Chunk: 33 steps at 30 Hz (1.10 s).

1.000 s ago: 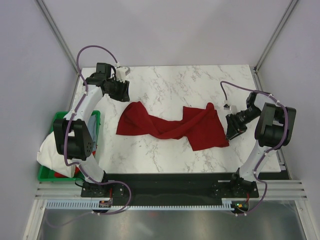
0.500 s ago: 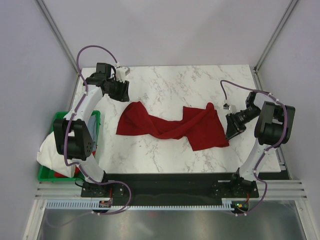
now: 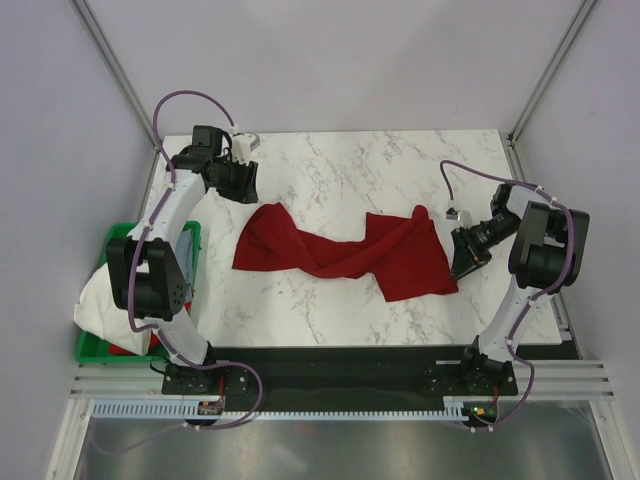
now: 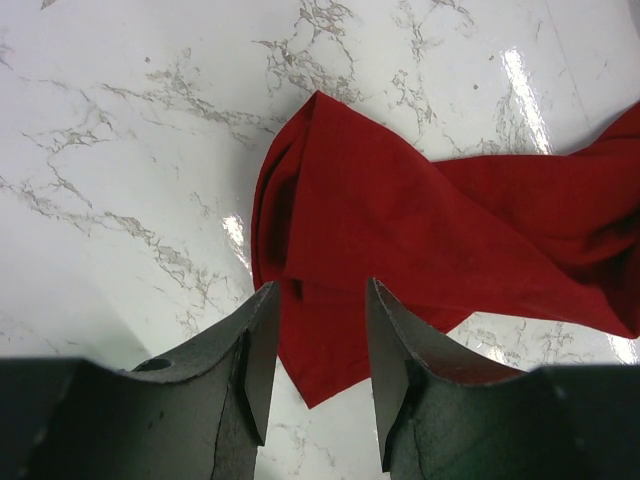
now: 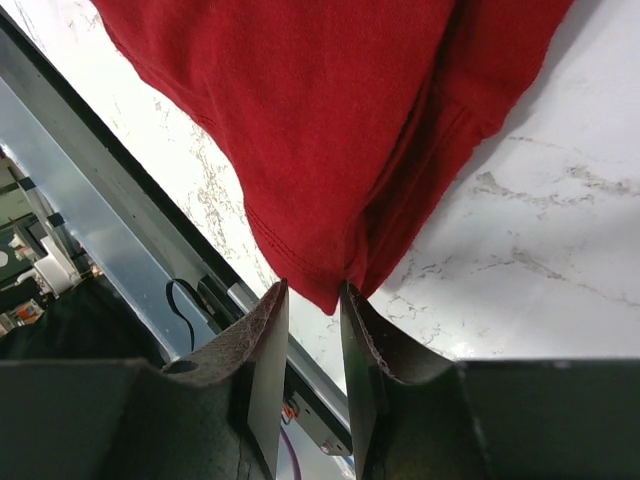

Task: Fold and stack the t-shirts
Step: Flatten the tshirt out

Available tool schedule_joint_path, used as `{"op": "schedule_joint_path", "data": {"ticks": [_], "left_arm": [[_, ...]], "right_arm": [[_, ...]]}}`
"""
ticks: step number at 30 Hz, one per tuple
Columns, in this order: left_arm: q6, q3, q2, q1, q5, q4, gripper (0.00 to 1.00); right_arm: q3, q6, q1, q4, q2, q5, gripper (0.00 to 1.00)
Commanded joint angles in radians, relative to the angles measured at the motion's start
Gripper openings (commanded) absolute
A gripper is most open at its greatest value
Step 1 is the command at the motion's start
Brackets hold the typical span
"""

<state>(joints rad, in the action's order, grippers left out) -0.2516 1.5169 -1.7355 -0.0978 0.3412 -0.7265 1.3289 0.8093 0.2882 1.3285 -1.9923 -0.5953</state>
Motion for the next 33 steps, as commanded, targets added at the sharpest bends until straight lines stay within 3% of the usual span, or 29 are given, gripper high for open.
{"op": "schedule_joint_path", "data": {"ticks": [1, 11, 14, 16, 18, 25, 29, 33], "left_arm": [[-0.025, 0.006, 0.047, -0.002, -0.005, 0.022, 0.47], [-0.037, -0.011, 0.071, -0.002, -0.027, 0.022, 0.47], [-0.038, -0.015, 0.074, 0.000, -0.031, 0.024, 0.47], [-0.041, -0.018, 0.079, 0.000, -0.034, 0.022, 0.47], [-0.044, -0.020, 0.082, 0.000, -0.037, 0.021, 0.47], [-0.064, -0.052, 0.093, 0.000, -0.042, 0.022, 0.47], [-0.138, -0.119, 0.096, -0.003, -0.030, 0.021, 0.48], [-0.209, -0.207, 0.070, -0.008, -0.071, 0.016, 0.41]], "right_arm": [[0.021, 0.033, 0.003, 0.035, -0.016, -0.038, 0.35], [0.033, 0.024, 0.005, 0.020, -0.042, -0.035, 0.31], [0.035, 0.027, 0.005, 0.027, -0.036, -0.035, 0.22], [0.052, 0.054, 0.003, 0.061, -0.030, -0.050, 0.02], [0.067, 0.068, 0.005, 0.089, -0.016, -0.054, 0.00], [0.246, -0.011, 0.005, 0.133, 0.137, -0.167, 0.00], [0.377, -0.085, 0.005, 0.132, 0.132, -0.282, 0.00], [0.475, -0.142, 0.003, 0.127, 0.083, -0.389, 0.00]]}}
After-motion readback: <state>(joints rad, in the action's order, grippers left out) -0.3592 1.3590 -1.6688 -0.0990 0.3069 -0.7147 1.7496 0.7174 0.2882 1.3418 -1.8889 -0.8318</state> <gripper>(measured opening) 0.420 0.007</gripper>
